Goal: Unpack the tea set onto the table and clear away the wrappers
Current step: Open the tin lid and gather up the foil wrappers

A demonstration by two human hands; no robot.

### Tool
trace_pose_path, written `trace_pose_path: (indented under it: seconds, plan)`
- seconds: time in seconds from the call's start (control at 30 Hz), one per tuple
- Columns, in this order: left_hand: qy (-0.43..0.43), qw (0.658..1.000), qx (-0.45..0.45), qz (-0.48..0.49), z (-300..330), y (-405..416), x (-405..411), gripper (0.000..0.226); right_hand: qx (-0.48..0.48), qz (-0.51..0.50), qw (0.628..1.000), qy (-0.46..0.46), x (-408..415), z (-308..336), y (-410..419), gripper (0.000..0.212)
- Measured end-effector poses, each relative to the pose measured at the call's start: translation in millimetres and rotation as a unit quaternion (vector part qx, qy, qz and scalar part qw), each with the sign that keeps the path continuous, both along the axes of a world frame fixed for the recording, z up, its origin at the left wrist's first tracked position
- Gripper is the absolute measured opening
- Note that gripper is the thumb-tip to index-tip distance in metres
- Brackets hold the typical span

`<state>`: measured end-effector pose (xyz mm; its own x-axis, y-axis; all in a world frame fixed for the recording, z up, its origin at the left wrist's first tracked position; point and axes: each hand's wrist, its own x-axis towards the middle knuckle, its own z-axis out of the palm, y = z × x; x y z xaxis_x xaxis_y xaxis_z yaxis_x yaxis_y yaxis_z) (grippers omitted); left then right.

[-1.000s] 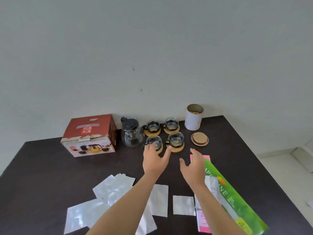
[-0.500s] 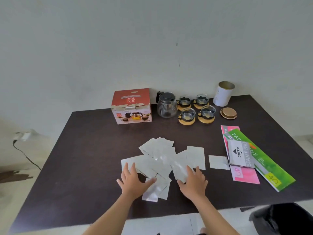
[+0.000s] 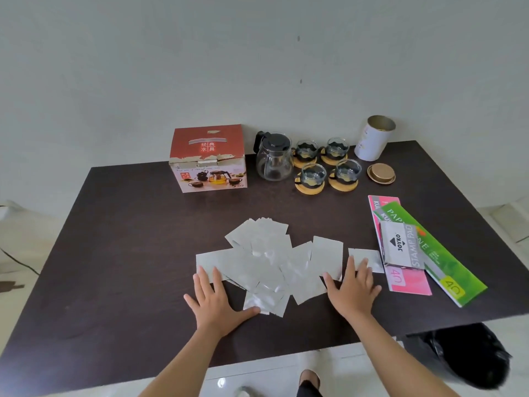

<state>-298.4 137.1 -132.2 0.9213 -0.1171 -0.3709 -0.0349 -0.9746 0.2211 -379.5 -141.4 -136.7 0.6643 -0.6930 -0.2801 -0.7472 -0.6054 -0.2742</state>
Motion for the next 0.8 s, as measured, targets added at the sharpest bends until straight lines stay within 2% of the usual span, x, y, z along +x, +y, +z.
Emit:
trace_pose_path:
  seconds: [0.1,0.2,0.3,0.37,0.43,0.53,0.63,0.7,0.8]
  plan:
    - [-0.001,1.0,-0.002,-0.016,-2.2,-13.0,3.0,0.148,0.008,0.0,1.0,0.029,7.3,-7.4,-2.1,0.081]
    - [-0.002,0.999,-0.035,-0.018,-2.4,-37.0,-2.2,0.14,0.025,0.046,0.999,0.005,19.0,-9.6,26.9,0.072]
    - [-0.002,0.993,-0.115,-0.038,-0.5,-62.2,-7.3,0.131,0.084,0.111,0.988,-0.064,31.1,-8.3,52.9,0.071]
    - [-0.012,0.983,-0.176,-0.052,1.5,-69.7,-5.9,0.133,0.141,0.133,0.971,-0.139,36.5,-6.4,54.2,0.076]
    - [-0.039,0.979,-0.195,-0.047,3.0,-68.3,0.1,0.136,0.115,0.123,0.967,-0.189,39.9,-8.1,40.8,0.081]
    - [-0.087,0.982,-0.167,0.007,0.0,-57.9,13.2,0.131,0.023,0.083,0.986,-0.145,42.6,-16.4,11.0,0.084]
    - [-0.065,0.986,-0.152,0.032,-9.4,-58.5,19.0,0.125,-0.011,0.11,0.991,-0.079,42.6,-23.6,7.6,0.086]
    - [-0.061,0.984,-0.164,0.036,-12.4,-72.5,13.9,0.115,-0.016,0.137,0.987,-0.081,45.2,-26.0,20.3,0.085]
    - [-0.065,0.968,-0.24,0.041,-12.0,-91.3,5.5,0.092,0.034,0.178,0.977,-0.117,58.3,-23.8,41.0,0.08]
